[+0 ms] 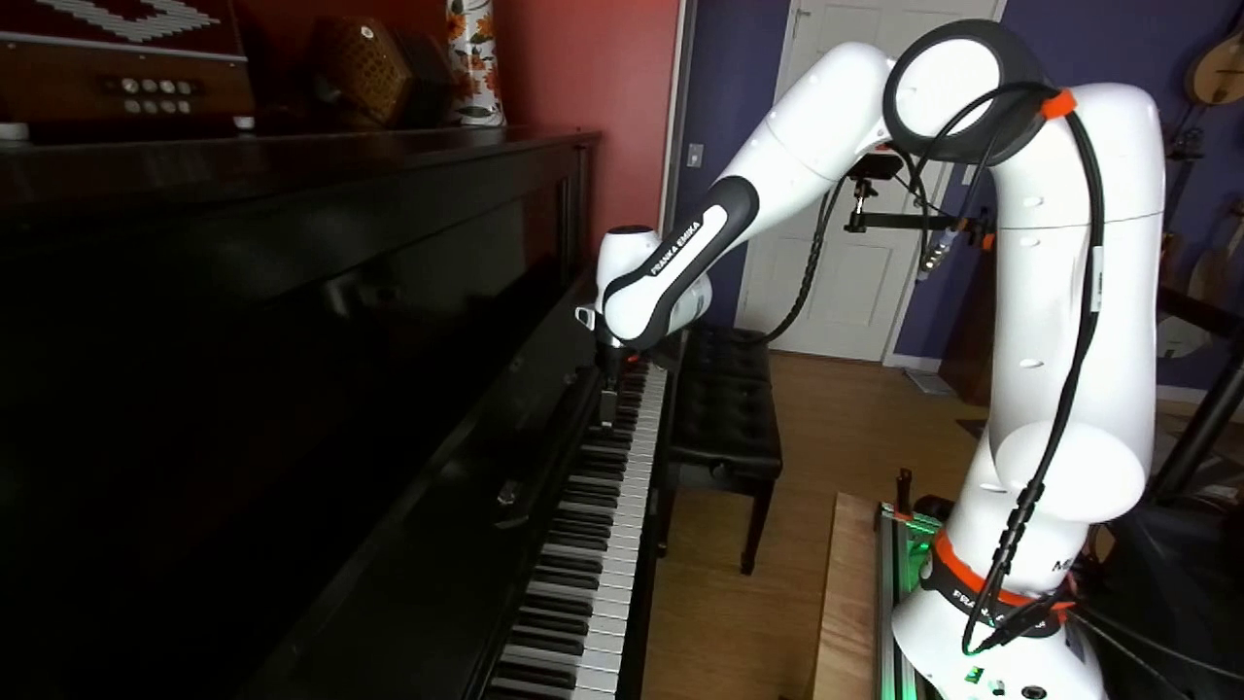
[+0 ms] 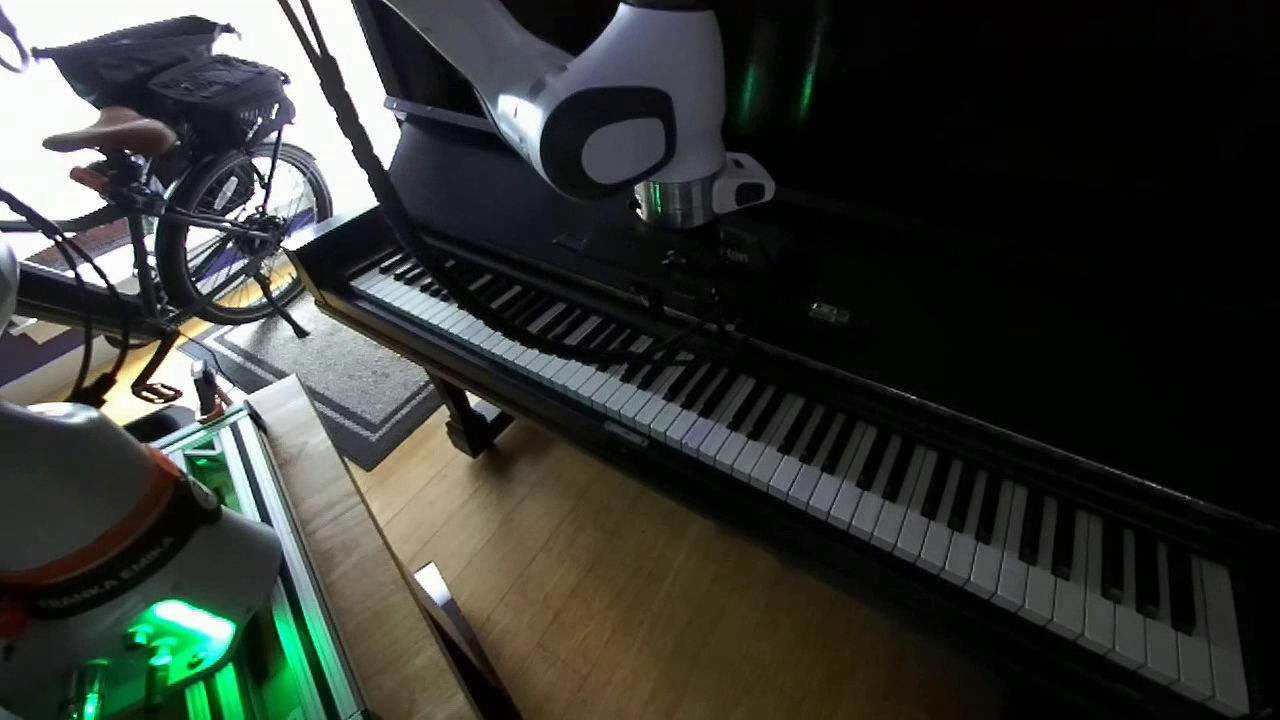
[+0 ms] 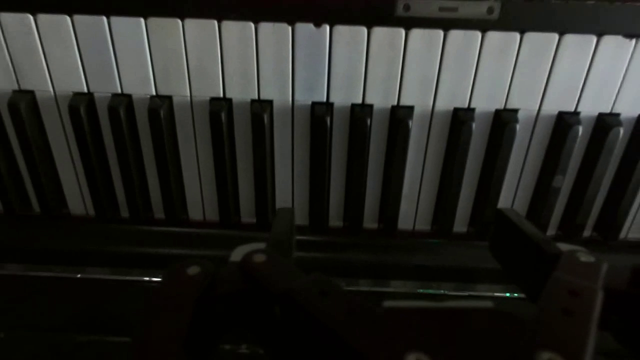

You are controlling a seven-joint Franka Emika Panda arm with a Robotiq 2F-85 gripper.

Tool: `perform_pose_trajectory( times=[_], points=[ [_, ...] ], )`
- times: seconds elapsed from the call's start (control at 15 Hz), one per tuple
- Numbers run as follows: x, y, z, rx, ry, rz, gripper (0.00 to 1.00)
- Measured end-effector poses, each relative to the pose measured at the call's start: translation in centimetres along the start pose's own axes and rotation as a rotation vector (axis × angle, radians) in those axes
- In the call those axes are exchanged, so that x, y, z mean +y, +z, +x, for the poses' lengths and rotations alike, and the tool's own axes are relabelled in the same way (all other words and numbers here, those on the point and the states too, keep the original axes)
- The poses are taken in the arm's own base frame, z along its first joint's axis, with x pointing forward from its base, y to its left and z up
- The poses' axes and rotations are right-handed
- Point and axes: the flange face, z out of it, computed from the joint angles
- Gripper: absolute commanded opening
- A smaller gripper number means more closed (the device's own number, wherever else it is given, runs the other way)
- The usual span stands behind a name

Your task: Press the fourth b flat key from the right on the piano

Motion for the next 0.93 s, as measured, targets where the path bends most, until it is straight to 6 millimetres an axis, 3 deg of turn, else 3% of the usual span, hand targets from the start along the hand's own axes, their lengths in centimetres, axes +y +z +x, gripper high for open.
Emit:
perform_pose_trajectory(
  times=[0.6, 0.93],
  points=[
    [-1.2, -5.6, -2.5, -0.019, 0.053, -0.007, 1.00],
    [-1.8, -7.0, -3.1, -0.001, 0.067, -0.017, 1.00]
  ],
)
